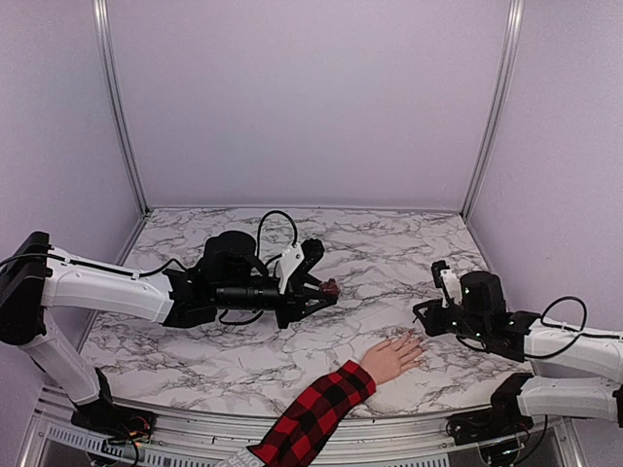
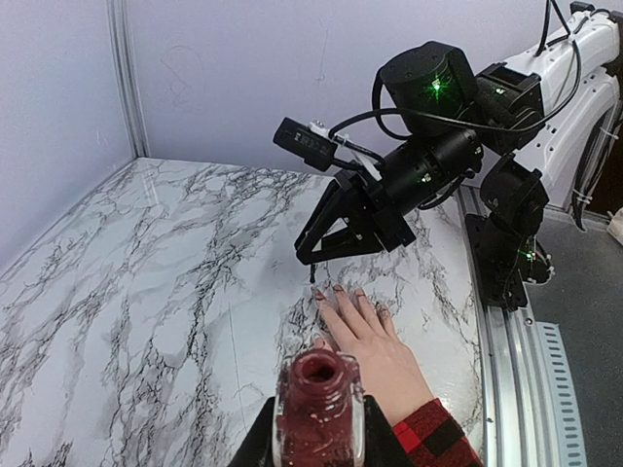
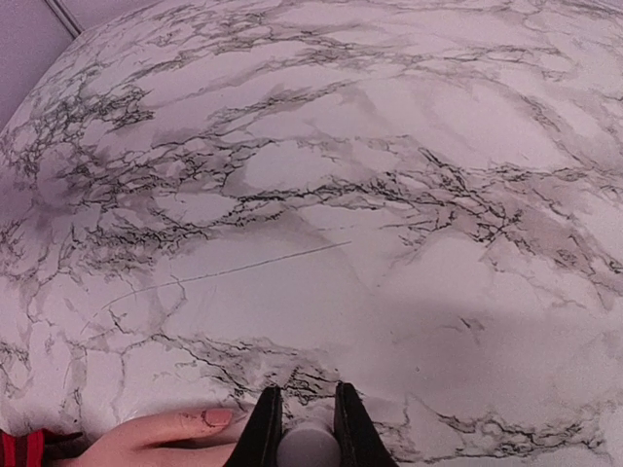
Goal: Paint the nails
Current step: Paint the hand on the nail.
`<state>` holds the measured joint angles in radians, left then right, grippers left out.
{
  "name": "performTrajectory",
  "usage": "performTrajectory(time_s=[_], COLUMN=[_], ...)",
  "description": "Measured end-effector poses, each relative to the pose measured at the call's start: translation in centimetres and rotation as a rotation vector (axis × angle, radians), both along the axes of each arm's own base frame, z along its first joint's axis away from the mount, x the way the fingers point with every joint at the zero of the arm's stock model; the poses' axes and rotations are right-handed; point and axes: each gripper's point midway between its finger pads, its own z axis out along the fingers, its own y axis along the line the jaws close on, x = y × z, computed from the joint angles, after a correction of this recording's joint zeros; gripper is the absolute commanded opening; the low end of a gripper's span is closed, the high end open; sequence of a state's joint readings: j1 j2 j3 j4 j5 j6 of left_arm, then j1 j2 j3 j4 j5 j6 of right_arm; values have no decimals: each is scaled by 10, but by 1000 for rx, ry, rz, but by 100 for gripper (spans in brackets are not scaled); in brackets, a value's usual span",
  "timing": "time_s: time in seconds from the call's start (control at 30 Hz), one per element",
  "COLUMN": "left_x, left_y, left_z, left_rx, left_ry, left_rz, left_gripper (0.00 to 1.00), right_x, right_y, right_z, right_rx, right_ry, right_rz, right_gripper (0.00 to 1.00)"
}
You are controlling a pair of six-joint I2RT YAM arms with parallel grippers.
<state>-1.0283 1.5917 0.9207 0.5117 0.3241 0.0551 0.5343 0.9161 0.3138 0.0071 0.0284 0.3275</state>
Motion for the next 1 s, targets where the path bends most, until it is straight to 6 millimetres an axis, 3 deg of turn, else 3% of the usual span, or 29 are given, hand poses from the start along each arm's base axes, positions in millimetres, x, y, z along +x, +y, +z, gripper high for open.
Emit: performTrajectory(time_s=[0.13, 1.0], left_x=[0, 0], left_y=[0, 0], left_z=[0, 0], left_rx=[0, 0], left_ry=[0, 0], left_rz=[0, 0], left_gripper=[0, 0], right_x=[-4, -6], right_y=[5, 5], right_z=[-14, -24], right_rx=[-16, -30], right_ry=[50, 81], right_rz=[37, 45], right_gripper=[0, 0])
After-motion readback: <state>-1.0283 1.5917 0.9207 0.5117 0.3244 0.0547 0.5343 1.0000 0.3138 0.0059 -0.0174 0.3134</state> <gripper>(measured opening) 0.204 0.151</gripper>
